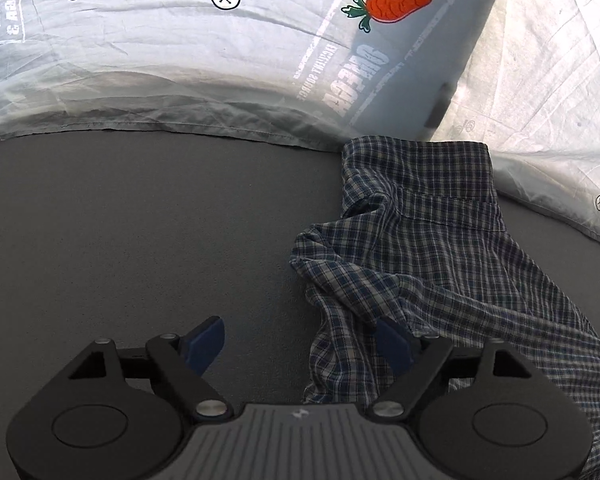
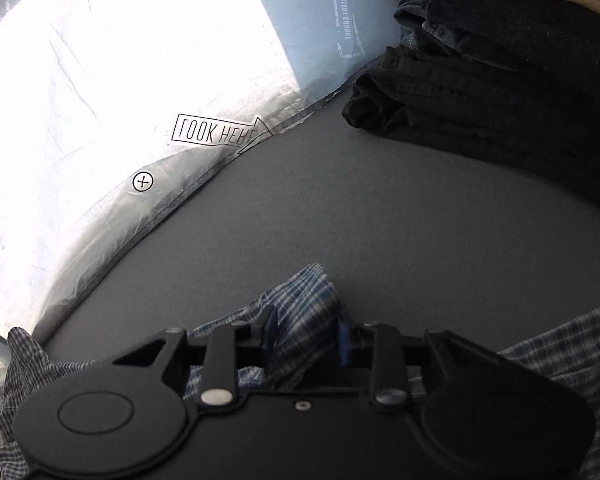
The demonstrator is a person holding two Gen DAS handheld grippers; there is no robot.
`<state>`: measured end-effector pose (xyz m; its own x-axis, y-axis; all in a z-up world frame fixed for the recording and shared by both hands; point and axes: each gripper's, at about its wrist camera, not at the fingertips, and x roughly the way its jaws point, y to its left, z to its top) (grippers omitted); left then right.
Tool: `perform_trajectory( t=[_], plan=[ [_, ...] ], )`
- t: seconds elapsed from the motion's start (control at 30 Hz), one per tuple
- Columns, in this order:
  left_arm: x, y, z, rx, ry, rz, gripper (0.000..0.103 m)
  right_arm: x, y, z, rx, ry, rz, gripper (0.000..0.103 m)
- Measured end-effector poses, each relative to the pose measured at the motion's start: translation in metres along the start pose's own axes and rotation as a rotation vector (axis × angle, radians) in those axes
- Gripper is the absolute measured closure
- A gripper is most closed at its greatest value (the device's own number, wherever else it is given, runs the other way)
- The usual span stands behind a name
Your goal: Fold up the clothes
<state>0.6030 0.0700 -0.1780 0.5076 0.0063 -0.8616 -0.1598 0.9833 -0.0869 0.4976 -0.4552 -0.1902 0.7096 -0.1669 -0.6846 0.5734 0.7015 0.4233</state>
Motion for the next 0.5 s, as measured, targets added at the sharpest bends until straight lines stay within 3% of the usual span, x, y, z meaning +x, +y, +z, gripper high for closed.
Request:
perform_trajectory(
  t=[0.07,0.2,0.37,0.5],
  plan=[
    [-0.005,-0.001,-0.017,0.018,0.043,0.009,0.018,-0.01,-0.002,0.0,0.067,-0.017,0.066,0.093],
    [-0.022,-0.002,-0.053,0.064,0.095,0.062,0.018,-0.036,0.007,0.001,0.073,-0.046,0.183,0.094],
    [-0.05,-0.006,-0.093,0.145,0.103,0.118,0.017,-0.071,0.035,-0.012,0.021,-0.034,0.377,0.094],
    [-0.08,-0.001,-0.125,0.161,0.099,0.115,0.017,-0.096,0.054,-0.036,0.015,0.022,0.511,0.094]
  ],
)
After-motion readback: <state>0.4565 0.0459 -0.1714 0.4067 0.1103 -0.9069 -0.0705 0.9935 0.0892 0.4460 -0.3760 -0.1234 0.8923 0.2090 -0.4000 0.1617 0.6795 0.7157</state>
